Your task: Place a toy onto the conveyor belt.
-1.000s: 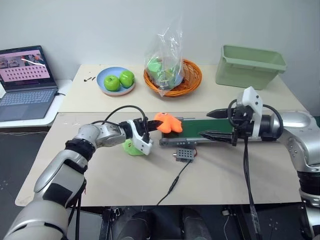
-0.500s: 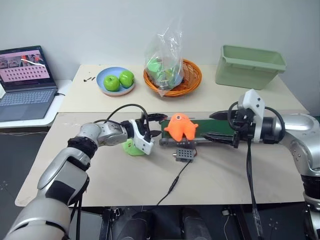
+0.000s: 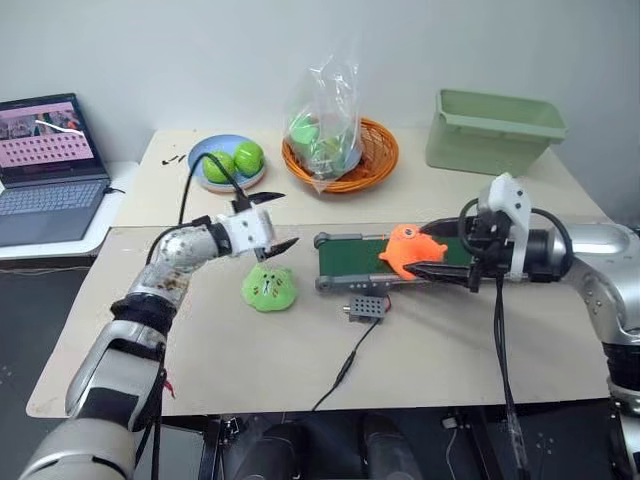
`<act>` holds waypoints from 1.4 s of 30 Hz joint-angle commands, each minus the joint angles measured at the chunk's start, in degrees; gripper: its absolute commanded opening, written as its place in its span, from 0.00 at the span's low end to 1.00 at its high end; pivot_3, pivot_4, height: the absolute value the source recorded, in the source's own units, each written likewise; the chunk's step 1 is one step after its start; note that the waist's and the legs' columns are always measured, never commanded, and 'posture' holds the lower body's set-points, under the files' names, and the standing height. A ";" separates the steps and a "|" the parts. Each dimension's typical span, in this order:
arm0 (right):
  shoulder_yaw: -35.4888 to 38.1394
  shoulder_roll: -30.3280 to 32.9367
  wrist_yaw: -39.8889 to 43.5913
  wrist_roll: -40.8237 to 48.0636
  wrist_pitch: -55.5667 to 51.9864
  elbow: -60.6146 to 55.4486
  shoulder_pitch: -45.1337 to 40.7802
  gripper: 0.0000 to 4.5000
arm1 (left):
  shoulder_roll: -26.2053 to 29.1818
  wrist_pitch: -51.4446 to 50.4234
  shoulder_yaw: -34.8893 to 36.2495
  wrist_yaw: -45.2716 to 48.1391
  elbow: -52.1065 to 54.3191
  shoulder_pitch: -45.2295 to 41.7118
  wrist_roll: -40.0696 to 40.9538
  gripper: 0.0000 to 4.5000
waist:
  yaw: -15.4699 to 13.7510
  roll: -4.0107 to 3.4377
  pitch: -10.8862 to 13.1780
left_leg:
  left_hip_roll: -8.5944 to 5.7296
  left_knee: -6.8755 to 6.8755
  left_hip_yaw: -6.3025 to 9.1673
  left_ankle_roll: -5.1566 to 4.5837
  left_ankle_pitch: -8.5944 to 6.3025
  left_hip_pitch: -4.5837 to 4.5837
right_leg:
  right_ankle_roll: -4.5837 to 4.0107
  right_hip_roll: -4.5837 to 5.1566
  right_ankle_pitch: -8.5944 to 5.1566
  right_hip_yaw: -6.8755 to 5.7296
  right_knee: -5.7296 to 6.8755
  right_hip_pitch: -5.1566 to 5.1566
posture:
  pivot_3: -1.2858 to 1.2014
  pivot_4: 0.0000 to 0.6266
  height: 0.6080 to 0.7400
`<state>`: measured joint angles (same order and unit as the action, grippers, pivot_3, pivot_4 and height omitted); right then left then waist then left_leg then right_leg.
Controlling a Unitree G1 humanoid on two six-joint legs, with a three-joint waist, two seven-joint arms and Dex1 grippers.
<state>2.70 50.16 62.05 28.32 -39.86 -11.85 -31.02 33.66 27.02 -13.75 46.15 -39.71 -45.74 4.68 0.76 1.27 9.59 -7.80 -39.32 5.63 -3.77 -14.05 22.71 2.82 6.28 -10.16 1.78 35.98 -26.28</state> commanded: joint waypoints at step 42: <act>-5.94 -7.05 7.40 -3.38 7.98 10.76 -11.01 1.00 | 10.16 -70.55 26.49 2.21 54.26 21.91 42.99 0.99 | 0.02 -0.07 -0.03 | 0.21 0.19 -0.16 0.19 -0.01 -0.36 | -0.18 -0.16 0.11 0.08 -0.06 0.12 | 0.52 0.24 0.94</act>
<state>-4.46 43.04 69.66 24.75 -32.91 -0.38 -41.31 43.75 -43.18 11.09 48.57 12.74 -22.44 46.70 0.78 1.20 9.57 -7.58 -39.13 5.47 -3.58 -14.06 22.35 2.64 6.11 -10.05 1.86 35.92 -26.15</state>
